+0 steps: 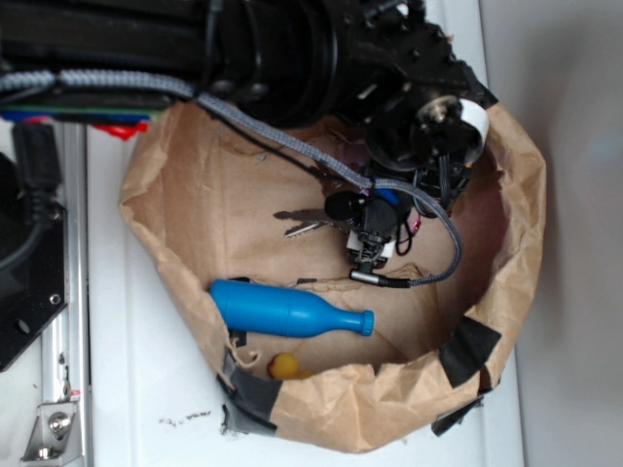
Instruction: Grab the silver keys.
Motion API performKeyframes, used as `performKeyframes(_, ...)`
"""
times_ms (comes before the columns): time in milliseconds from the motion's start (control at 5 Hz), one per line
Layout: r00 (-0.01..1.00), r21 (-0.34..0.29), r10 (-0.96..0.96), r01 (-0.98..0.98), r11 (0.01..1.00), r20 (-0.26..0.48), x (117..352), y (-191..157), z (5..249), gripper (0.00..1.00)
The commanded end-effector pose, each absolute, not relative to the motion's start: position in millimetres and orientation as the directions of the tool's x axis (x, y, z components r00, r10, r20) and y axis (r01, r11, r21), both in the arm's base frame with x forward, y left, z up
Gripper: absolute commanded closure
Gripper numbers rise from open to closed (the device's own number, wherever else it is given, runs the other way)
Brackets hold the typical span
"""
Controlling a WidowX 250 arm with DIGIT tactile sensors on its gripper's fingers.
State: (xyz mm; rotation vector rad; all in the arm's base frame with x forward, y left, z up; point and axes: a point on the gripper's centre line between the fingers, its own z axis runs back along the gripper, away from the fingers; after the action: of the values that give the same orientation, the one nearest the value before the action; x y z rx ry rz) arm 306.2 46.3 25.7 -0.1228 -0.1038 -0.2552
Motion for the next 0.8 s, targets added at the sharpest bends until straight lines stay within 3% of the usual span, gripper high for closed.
performKeyframes(0,0.952,-0.079,-0.260,0.275,0.958,0.161,320.6,39.0,35.2,1.00)
performKeyframes(600,0.952,-0.073,-0.268,0.281,0.957,0.146,315.6,41.6,46.1,1.00)
